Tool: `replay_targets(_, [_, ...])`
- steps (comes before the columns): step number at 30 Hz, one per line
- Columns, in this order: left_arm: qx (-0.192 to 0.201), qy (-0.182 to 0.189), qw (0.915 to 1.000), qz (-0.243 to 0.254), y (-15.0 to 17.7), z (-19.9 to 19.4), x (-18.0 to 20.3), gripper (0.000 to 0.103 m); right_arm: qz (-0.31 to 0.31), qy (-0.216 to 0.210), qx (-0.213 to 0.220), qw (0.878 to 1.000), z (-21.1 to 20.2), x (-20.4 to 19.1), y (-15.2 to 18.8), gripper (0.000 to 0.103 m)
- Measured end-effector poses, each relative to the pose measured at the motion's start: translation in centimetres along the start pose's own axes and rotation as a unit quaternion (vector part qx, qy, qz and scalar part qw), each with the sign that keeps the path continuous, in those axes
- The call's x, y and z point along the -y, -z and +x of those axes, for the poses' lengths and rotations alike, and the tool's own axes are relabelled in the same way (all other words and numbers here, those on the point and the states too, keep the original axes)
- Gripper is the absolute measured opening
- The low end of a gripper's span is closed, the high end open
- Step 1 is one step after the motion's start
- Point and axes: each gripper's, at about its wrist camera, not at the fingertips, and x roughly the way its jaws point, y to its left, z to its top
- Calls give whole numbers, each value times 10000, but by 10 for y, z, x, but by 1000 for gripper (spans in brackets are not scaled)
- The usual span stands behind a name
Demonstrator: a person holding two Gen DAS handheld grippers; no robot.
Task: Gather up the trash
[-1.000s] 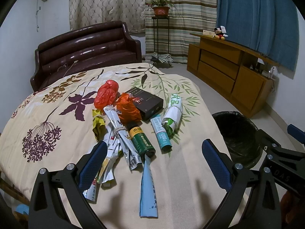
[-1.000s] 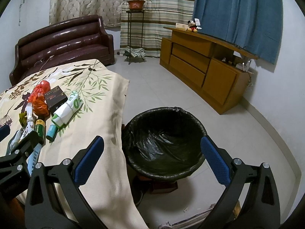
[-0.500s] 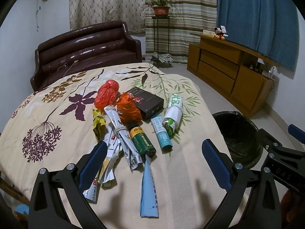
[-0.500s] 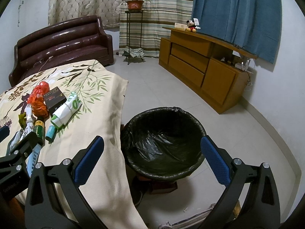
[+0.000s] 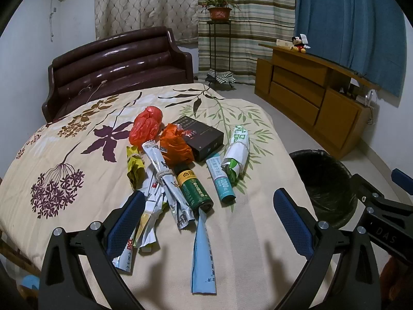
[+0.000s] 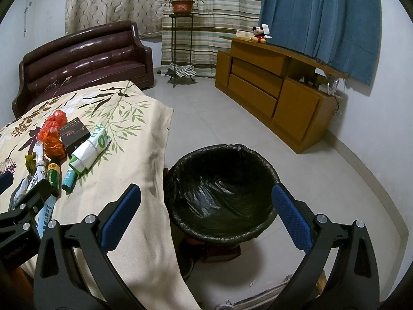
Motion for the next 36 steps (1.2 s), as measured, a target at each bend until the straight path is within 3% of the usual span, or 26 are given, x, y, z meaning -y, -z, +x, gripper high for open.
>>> replay_targets(36, [-19,2,10000,-8,-1,1,0,97,9,-8,-6,10000,1,0,0,99])
